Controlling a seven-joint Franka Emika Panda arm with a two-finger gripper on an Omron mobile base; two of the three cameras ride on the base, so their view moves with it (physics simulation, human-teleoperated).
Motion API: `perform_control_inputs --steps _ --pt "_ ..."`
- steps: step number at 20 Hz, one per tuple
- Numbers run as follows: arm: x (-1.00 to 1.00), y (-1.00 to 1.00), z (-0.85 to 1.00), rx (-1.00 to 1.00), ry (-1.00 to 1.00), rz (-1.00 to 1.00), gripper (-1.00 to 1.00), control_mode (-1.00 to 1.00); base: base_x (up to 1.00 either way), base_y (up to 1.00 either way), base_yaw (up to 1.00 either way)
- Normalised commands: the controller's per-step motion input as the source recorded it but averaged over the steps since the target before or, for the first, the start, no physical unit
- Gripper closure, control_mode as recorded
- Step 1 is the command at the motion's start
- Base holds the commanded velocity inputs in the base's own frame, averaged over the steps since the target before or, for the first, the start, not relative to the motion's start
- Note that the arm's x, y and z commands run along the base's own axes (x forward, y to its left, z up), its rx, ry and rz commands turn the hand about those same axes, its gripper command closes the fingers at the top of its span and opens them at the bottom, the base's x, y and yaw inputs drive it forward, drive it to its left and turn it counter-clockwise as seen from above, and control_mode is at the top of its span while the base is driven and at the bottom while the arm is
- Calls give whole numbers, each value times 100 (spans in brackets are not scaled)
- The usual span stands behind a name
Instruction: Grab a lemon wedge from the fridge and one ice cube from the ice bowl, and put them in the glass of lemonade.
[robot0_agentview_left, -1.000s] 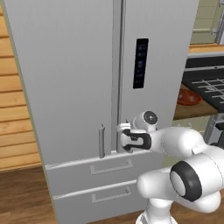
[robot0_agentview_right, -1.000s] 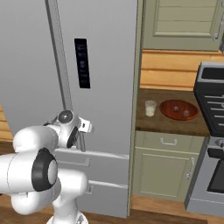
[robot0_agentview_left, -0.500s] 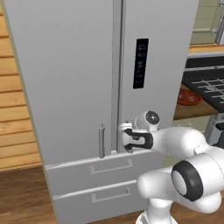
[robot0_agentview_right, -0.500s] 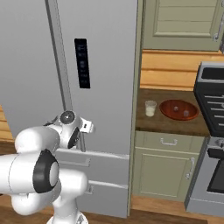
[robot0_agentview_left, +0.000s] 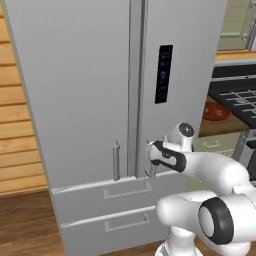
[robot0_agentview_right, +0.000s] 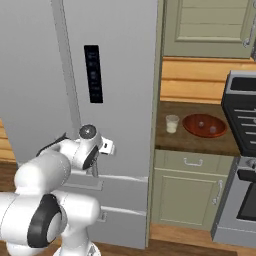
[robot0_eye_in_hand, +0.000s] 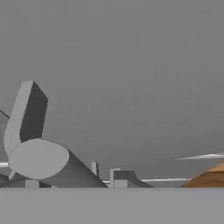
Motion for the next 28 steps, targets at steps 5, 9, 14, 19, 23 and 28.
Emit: perform_control_inputs --steps 5,9,14,19,23,28 --pt "-91 -96 20 4 -1 -1 100 -100 0 0 0" --pt "-91 -100 2 6 -12 -5 100 -100 0 0 0" --pt "-79 -43 5 3 -27 -2 100 -100 0 0 0" --pt "-69 -5 26 0 -24 0 100 -100 0 0 0" --pt "-74 -35 82 0 -7 0 100 -100 0 0 0" --pt "-45 -15 100 1 -1 0 100 -100 0 0 0"
